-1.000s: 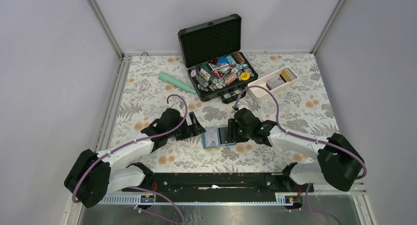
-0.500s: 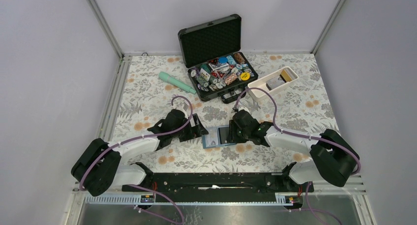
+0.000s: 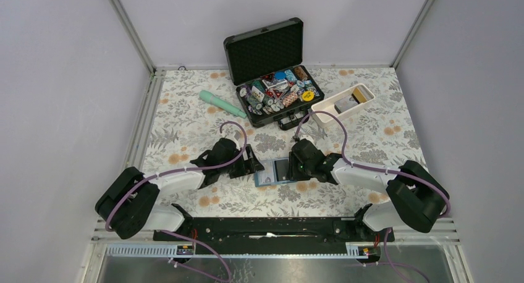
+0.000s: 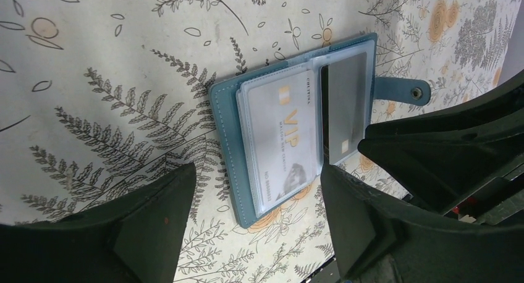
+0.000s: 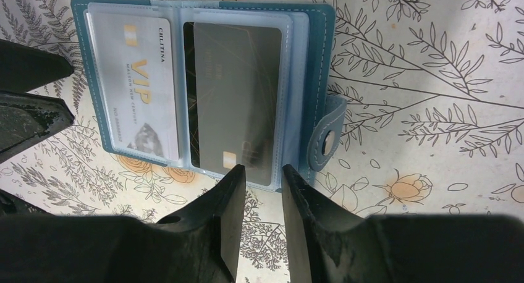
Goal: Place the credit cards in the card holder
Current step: Turn over the card slot in the card holder.
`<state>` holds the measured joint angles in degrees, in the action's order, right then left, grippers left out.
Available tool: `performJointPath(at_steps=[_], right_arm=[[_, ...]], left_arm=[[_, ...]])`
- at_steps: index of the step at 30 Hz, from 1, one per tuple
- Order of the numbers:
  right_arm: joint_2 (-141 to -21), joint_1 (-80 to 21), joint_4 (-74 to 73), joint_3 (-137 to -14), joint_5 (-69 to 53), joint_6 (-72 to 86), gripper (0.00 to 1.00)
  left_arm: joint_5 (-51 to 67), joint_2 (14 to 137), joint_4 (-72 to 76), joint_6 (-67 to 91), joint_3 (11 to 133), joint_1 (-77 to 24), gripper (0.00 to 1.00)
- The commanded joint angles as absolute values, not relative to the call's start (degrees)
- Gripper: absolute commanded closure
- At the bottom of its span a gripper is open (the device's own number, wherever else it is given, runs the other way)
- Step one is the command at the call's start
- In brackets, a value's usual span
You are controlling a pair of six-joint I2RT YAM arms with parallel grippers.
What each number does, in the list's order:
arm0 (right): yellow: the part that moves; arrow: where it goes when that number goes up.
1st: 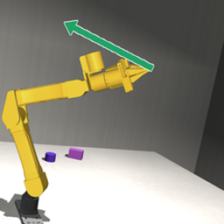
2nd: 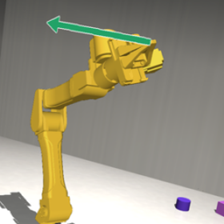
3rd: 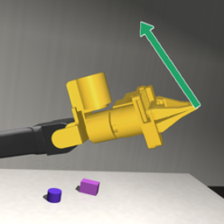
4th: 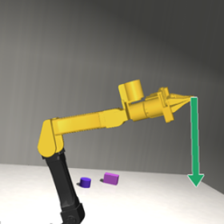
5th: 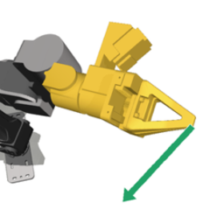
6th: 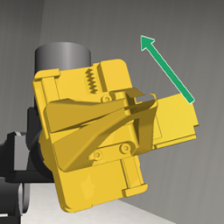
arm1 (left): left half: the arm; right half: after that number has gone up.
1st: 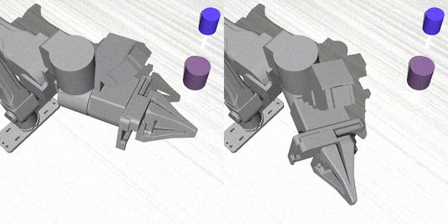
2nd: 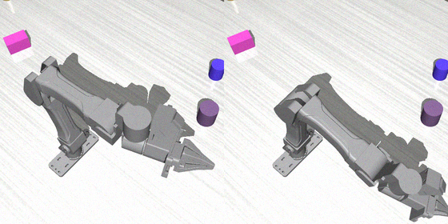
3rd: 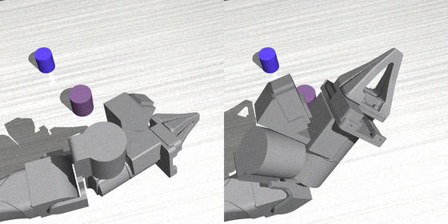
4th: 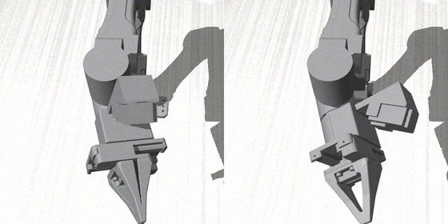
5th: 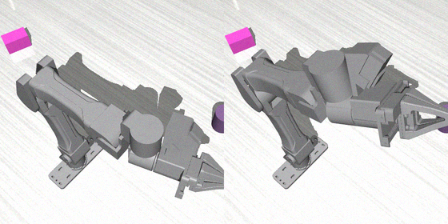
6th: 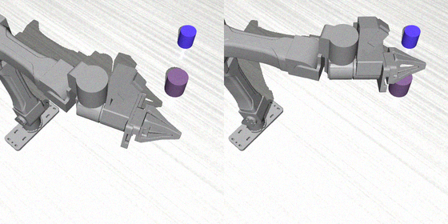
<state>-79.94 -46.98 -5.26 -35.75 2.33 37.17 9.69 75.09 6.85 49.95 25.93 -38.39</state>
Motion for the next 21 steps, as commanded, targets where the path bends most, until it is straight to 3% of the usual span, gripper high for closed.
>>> performJointPath(at_steps=[1,21], right_arm=[[-80.32,-47.37,-3.83,-35.51,2.66,37.28,0.66],[-76.64,-47.36,-1.23,-35.06,2.08,36.82,0.78]], left_arm=[[9.91,76.34,9.25,50.26,27.47,-39.18,0.24],[9.95,79.16,11.22,50.87,27.23,-41.0,0.36]])
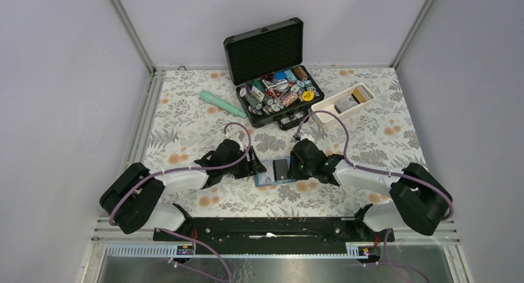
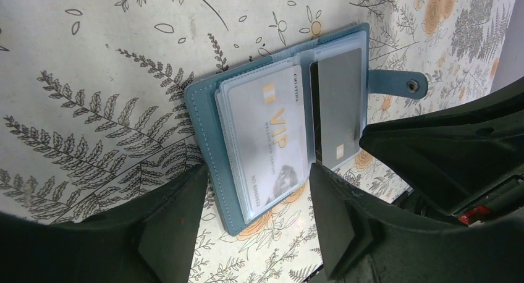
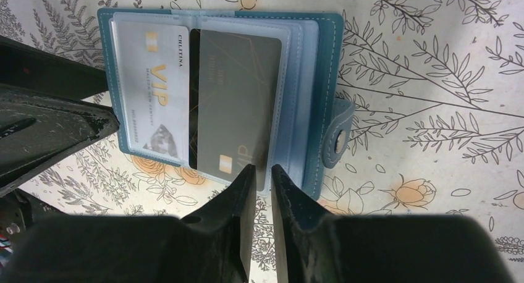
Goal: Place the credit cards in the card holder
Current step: Turn over the card slot in the card holder.
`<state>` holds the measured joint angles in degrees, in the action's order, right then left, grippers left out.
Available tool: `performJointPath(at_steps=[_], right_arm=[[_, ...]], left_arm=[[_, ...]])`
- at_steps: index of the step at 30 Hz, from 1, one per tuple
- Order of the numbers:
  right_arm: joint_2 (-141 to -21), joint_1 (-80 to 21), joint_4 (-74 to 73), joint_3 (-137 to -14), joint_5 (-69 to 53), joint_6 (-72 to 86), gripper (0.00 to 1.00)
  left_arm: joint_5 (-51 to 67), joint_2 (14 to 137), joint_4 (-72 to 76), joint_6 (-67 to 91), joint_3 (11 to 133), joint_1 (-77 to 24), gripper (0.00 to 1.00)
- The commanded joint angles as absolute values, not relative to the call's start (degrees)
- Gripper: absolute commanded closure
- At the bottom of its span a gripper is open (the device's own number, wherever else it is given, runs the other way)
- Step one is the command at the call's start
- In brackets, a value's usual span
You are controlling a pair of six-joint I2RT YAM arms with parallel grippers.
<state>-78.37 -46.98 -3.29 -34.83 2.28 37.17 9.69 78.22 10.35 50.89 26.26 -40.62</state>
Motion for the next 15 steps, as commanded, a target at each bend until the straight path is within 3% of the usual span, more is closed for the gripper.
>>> performJointPath(at_steps=[1,15], right_arm=[[-76.44,-47.37,-0.9,-34.92,1.92,36.83,0.79],[-75.31,-47.37,7.62,-33.92,-5.87,37.84,0.81]], left_arm=[[9.94,79.11,11.25,50.86,27.24,-41.04,0.37],[10.27,79.76,12.4,51.37,27.07,-41.22,0.42]])
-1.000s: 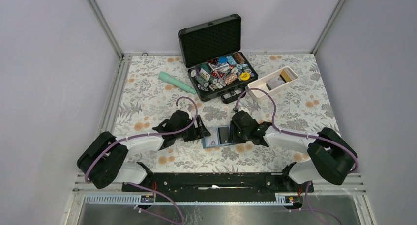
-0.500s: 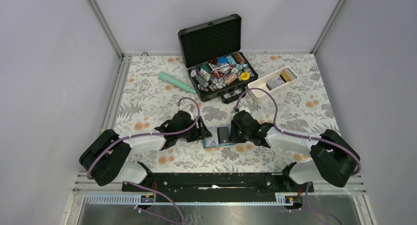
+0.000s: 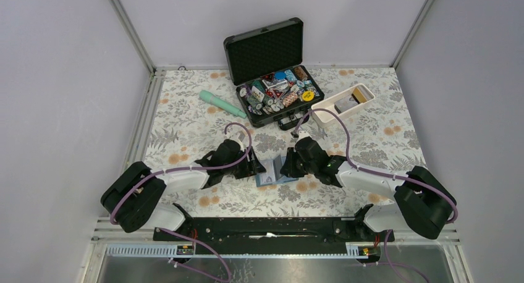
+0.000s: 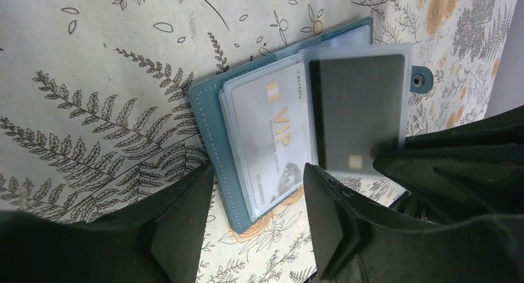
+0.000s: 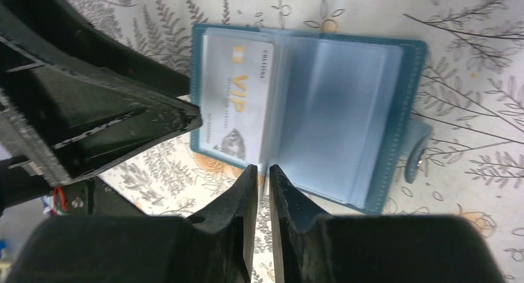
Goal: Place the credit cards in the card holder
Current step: Turn over the card slot in the card holder.
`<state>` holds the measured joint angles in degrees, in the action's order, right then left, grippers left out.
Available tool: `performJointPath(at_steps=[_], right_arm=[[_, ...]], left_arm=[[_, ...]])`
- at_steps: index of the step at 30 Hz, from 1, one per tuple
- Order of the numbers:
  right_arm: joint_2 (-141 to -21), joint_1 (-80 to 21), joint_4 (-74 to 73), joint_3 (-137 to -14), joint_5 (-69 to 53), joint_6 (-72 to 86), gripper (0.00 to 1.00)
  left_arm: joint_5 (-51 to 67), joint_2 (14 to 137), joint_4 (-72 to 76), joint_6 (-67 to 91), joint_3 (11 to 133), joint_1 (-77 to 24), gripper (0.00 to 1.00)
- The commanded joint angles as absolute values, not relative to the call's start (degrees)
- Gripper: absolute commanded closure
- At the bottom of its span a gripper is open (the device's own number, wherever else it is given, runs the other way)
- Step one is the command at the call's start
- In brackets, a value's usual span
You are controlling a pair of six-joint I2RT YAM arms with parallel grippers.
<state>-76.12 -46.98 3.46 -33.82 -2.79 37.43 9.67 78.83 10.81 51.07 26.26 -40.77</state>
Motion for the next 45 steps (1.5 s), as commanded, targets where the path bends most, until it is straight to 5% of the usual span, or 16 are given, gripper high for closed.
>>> performJointPath(at_steps=[1,15,23,35,45], right_arm=[[-75.62,-47.37,8.03,-33.86,-6.53,37.77,0.81],[-80.15,-48.17,6.44,-38.34,-6.9,34.3,0.77],[-79.74,-49.99,3.01,-41.5,-3.59,31.98,0.6],[-81.11,-51.29,4.66,-42.28,-3.04,32.82,0.52],[-74.67,-50.52,-13.32,-49.23,9.42,26.56,0.35]], left_arm=[[10.28,79.87,12.53,51.37,27.14,-41.21,0.43],[10.52,80.65,12.78,51.41,27.73,-41.3,0.45],[8.78,79.01,11.18,50.99,28.56,-41.31,0.45],[4.56,66.37,2.72,48.33,26.55,-37.26,0.44],[5.1,62.75,-4.34,45.25,31.41,-36.54,0.36]])
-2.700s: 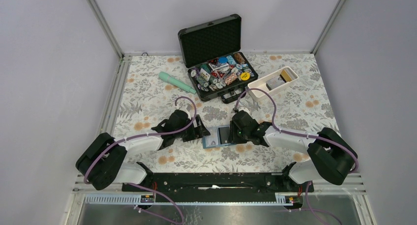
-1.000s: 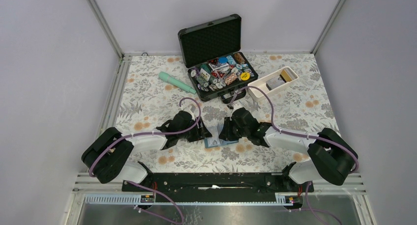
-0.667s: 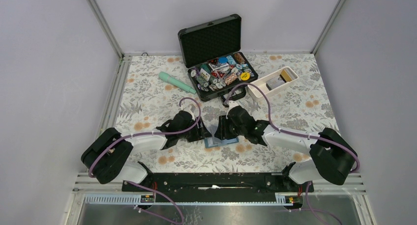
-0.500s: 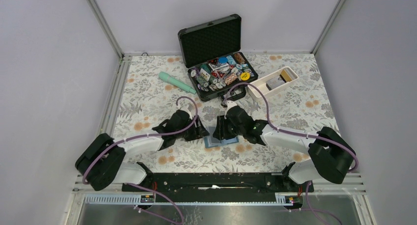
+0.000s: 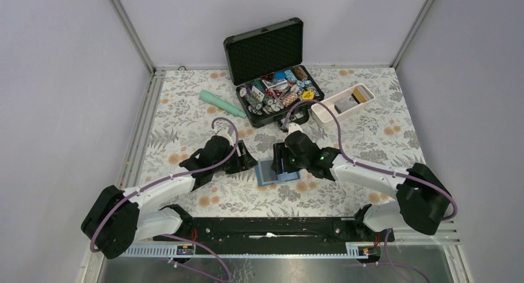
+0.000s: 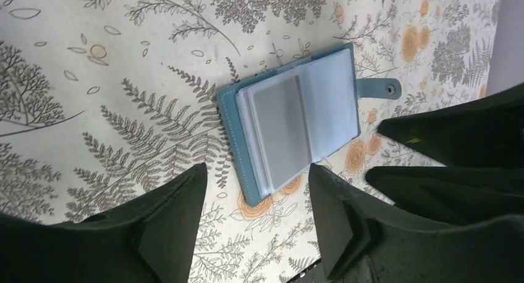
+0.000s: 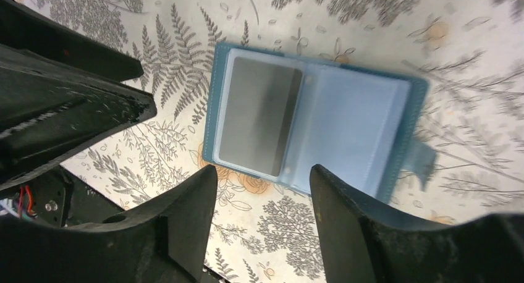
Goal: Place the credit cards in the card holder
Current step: Turn over the card slot in the card holder, then pick up the credit card from the storage box.
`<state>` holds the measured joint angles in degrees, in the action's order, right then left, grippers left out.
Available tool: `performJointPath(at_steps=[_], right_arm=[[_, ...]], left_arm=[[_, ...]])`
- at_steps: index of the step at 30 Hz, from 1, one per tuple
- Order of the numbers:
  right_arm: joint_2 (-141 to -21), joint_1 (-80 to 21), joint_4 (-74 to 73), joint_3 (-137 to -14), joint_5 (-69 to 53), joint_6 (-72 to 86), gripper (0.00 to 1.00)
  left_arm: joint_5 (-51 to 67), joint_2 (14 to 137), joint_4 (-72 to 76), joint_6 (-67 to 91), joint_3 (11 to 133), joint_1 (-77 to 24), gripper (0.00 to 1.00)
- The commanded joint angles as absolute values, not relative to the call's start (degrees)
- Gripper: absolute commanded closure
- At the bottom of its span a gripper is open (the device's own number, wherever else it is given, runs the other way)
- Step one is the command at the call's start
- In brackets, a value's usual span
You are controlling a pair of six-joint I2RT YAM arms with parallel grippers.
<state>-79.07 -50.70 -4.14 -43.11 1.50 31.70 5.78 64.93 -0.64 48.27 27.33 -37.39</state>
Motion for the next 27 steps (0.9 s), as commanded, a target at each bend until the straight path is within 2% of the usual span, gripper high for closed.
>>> performJointPath(at_steps=[1,4,9,17,23,27], right_arm=[[-74.08,-49.68,-16.18,-51.01,10.31,24.67,0.34],[-72.39,-44.93,-22.9,-54.22,10.76,21.05,0.3],[-69.94,-34.36,-26.51,-56.06,11.47,16.19,0.23],[-74.31,-21.41,-30.0,-65.12,11.56,10.82,0.18],[-82.75,-9.94,-30.53,-73.43,4.72,8.57,0.18],[-88.78,-6.1,-30.2,-79.64,5.67,6.74,0.18]], left_arm=[[5.04,61.89,-5.87,44.43,32.19,-35.87,0.34],[6.13,58.19,-10.08,42.54,34.34,-32.34,0.27],[7.41,52.09,-20.21,37.18,41.02,-24.35,0.02],[8.29,49.67,-32.99,26.03,55.54,-8.06,0.01],[2.67,51.81,-33.37,22.07,57.82,-1.17,0.01],[-2.41,52.44,-31.79,18.9,57.28,-0.23,0.01]])
